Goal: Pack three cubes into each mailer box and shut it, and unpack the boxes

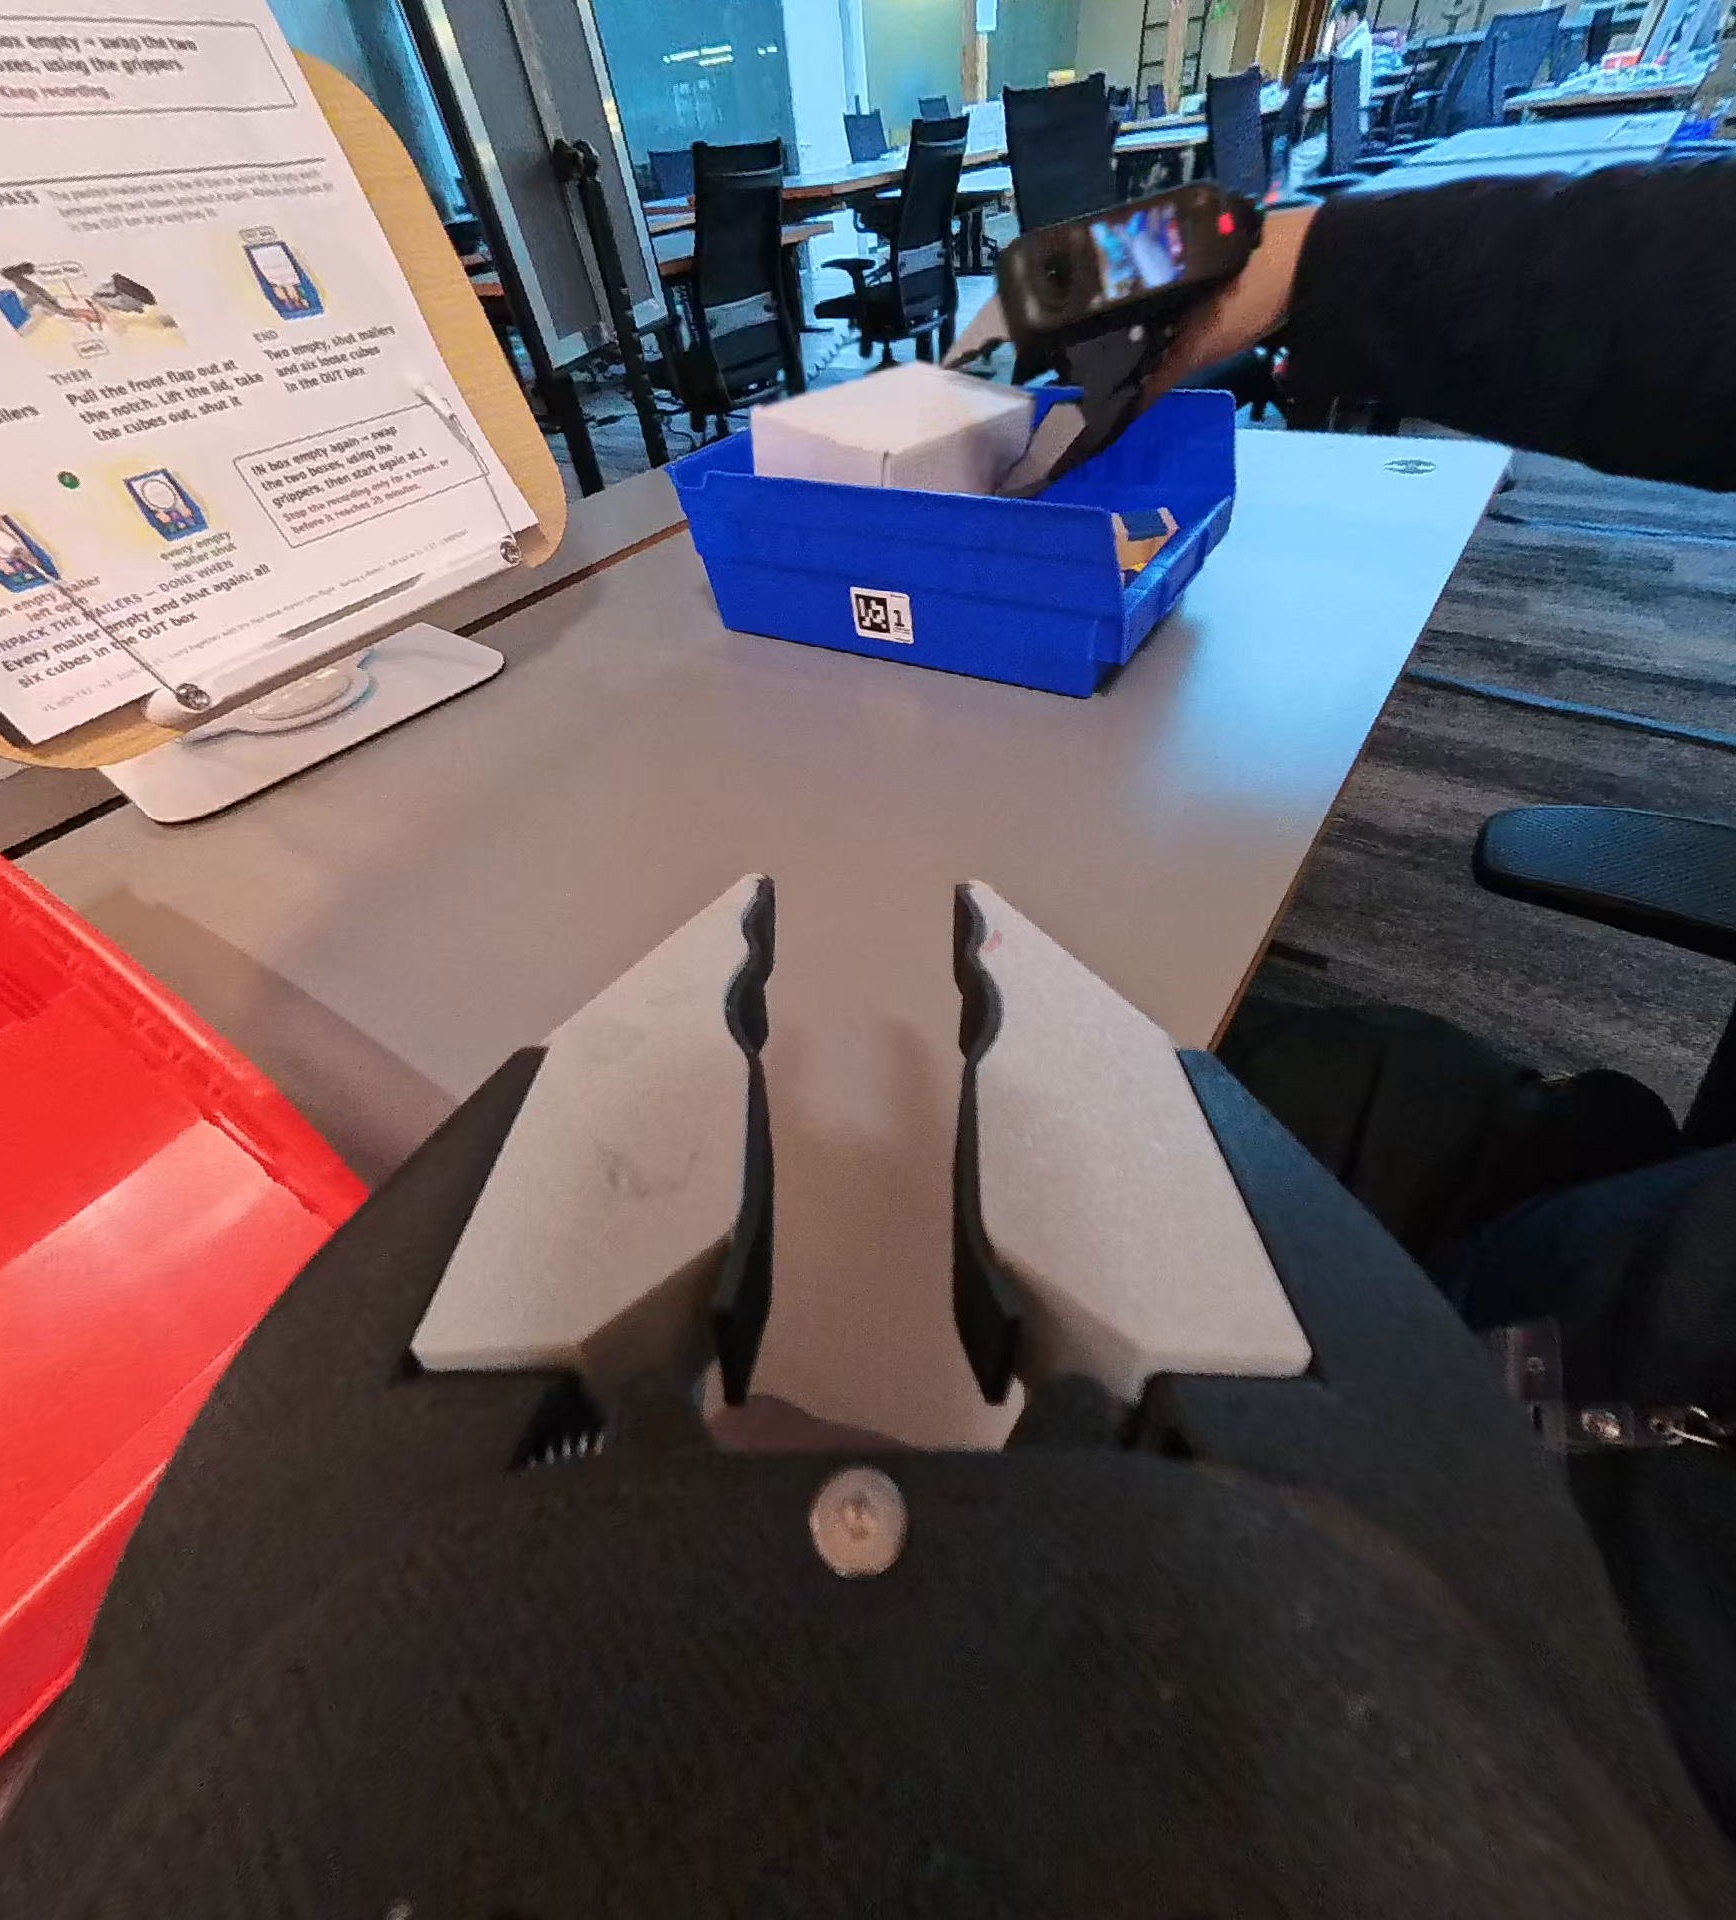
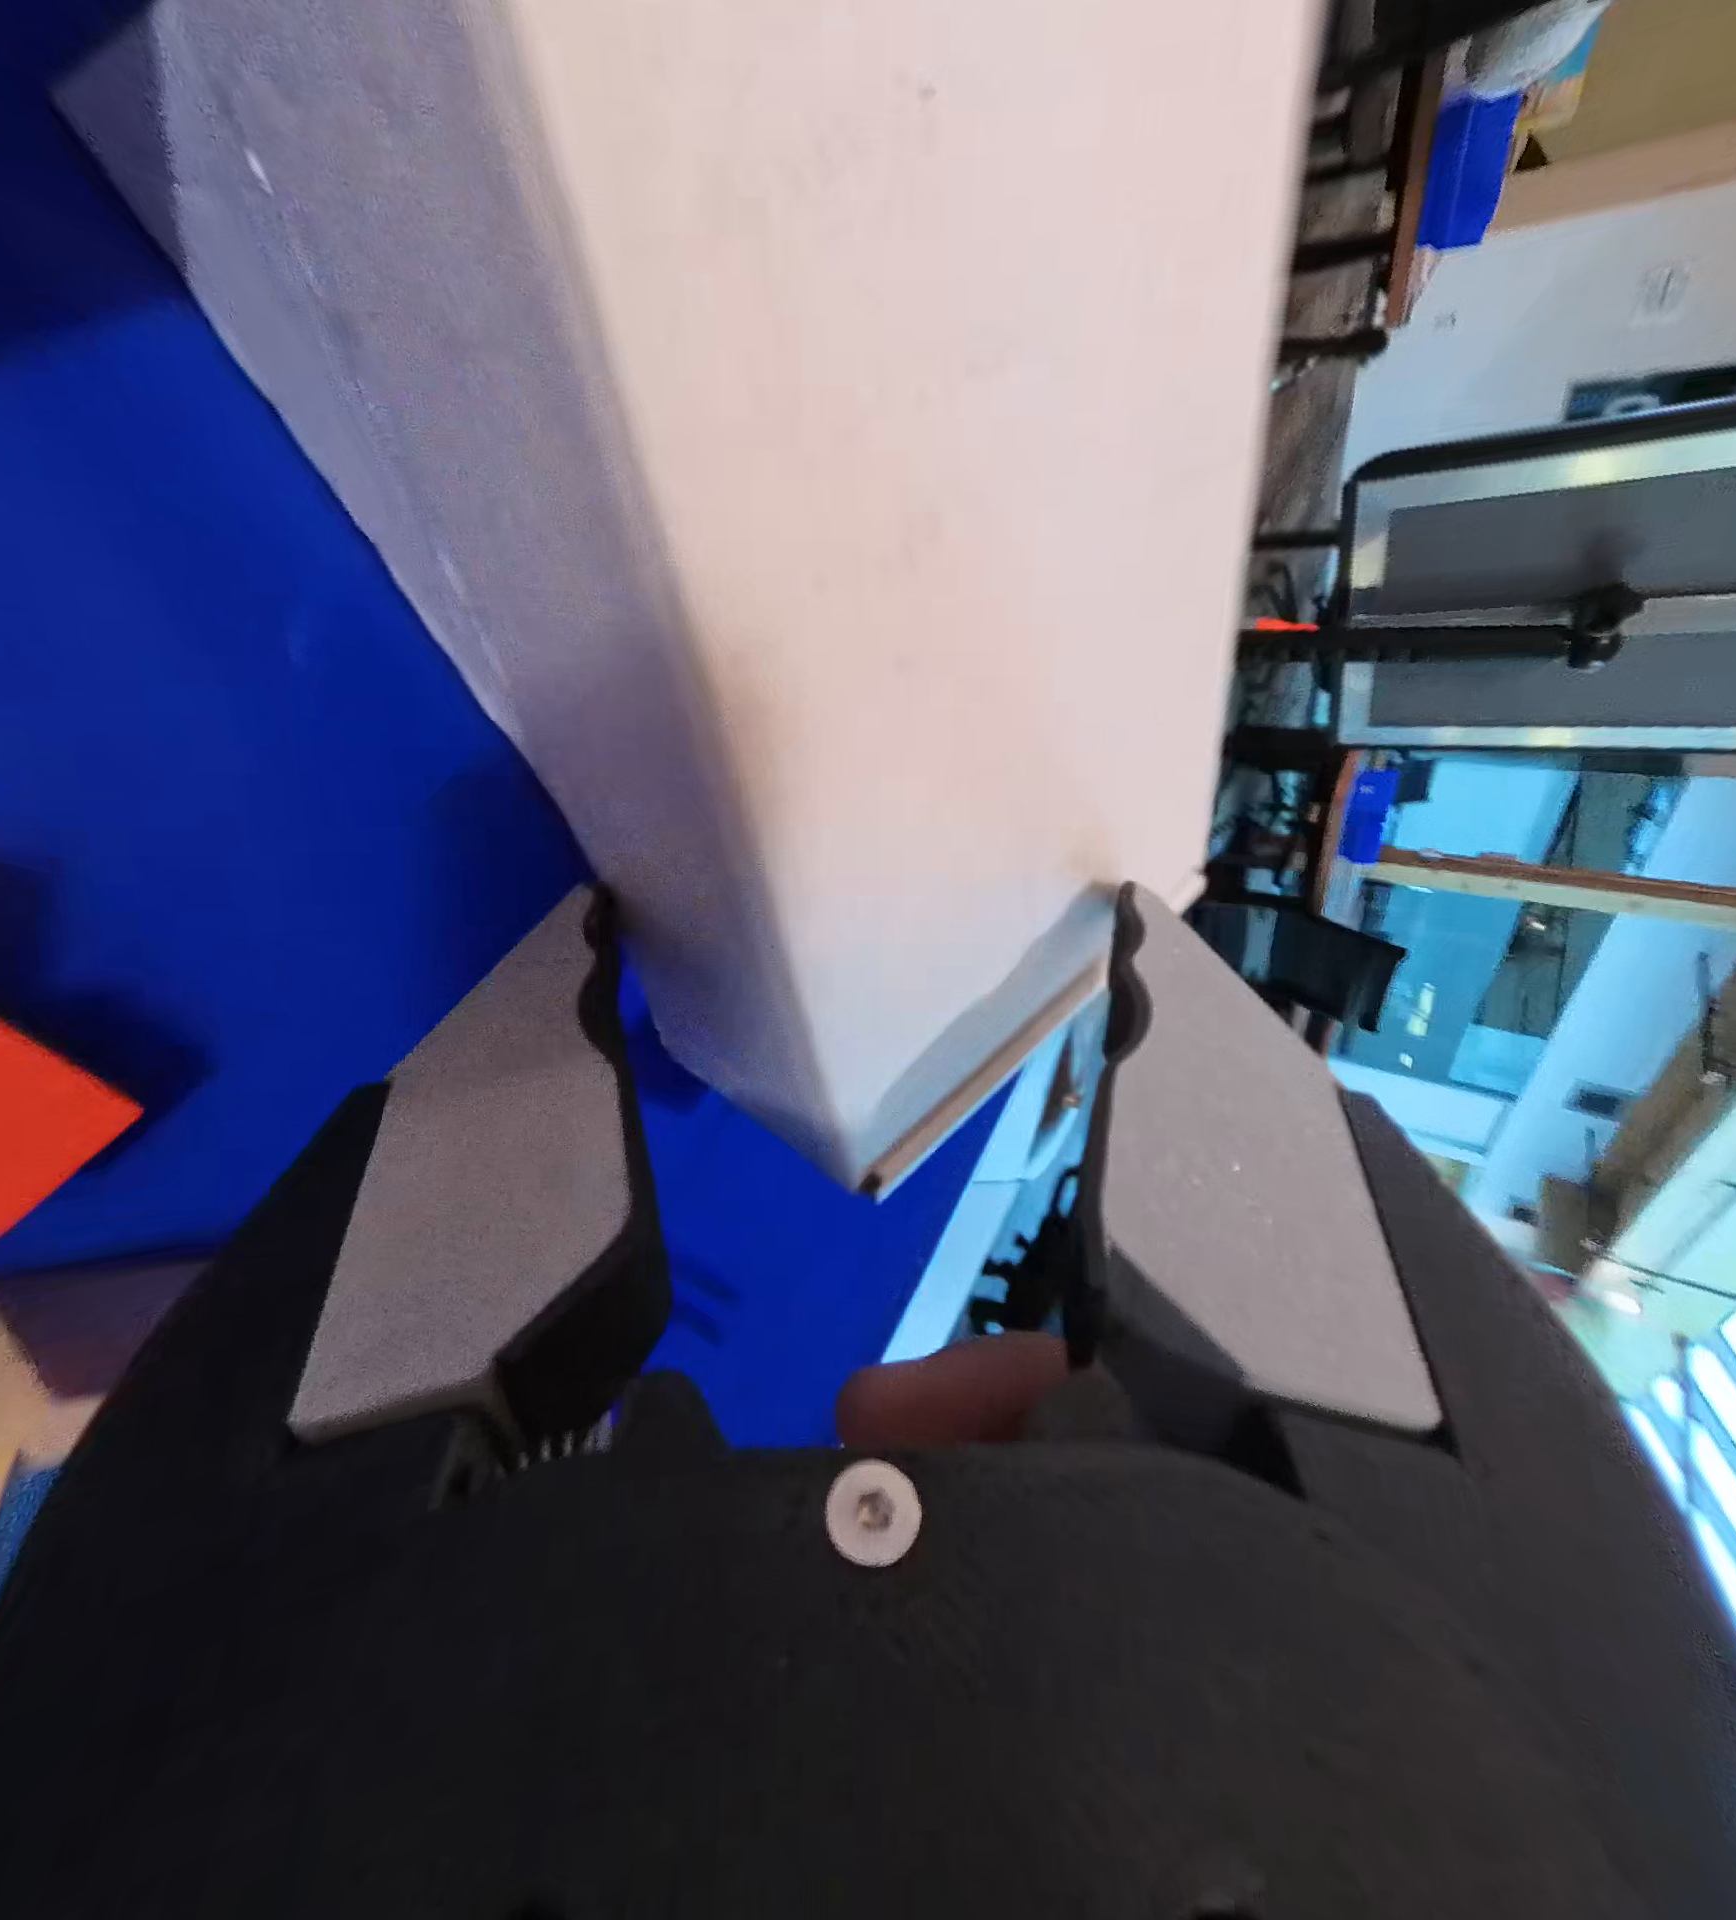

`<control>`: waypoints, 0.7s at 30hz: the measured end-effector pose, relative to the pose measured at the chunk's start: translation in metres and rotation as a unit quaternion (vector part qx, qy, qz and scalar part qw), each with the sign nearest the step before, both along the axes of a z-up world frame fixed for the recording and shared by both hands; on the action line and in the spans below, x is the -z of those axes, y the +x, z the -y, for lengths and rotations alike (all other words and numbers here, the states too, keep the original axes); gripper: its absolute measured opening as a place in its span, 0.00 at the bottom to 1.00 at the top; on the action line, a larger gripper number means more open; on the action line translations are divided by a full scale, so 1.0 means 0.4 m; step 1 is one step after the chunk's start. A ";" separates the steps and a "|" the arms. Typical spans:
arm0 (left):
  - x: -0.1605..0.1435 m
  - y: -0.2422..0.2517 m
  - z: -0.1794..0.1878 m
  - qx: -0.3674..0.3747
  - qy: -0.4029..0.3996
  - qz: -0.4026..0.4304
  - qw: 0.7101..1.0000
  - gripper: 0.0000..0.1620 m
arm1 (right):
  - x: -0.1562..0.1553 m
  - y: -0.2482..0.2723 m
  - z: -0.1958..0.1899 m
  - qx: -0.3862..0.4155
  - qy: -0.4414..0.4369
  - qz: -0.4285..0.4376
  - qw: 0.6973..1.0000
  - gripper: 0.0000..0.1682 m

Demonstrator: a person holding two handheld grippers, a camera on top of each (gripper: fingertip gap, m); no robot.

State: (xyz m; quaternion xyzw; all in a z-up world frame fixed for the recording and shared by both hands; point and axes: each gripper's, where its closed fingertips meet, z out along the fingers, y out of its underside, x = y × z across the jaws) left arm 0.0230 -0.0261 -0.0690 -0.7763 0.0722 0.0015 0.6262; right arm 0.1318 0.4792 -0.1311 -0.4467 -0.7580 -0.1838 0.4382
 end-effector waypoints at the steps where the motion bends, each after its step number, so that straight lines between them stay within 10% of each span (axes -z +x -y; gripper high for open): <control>1: 0.002 0.003 0.000 0.001 -0.002 -0.004 1.000 0.20 | 0.000 -0.010 -0.009 0.005 0.020 0.005 1.000 0.57; 9: 0.021 -0.011 0.004 0.002 -0.008 0.008 1.000 0.20 | -0.052 -0.052 -0.017 -0.035 0.101 0.008 0.994 0.38; 14: 0.019 -0.021 0.010 -0.002 -0.005 0.010 1.000 0.20 | -0.025 -0.001 -0.022 -0.014 0.073 0.044 0.996 0.47; 21: 0.000 -0.081 0.026 -0.062 0.008 0.011 0.998 0.22 | -0.123 0.059 0.054 0.024 -0.030 -0.147 0.988 0.49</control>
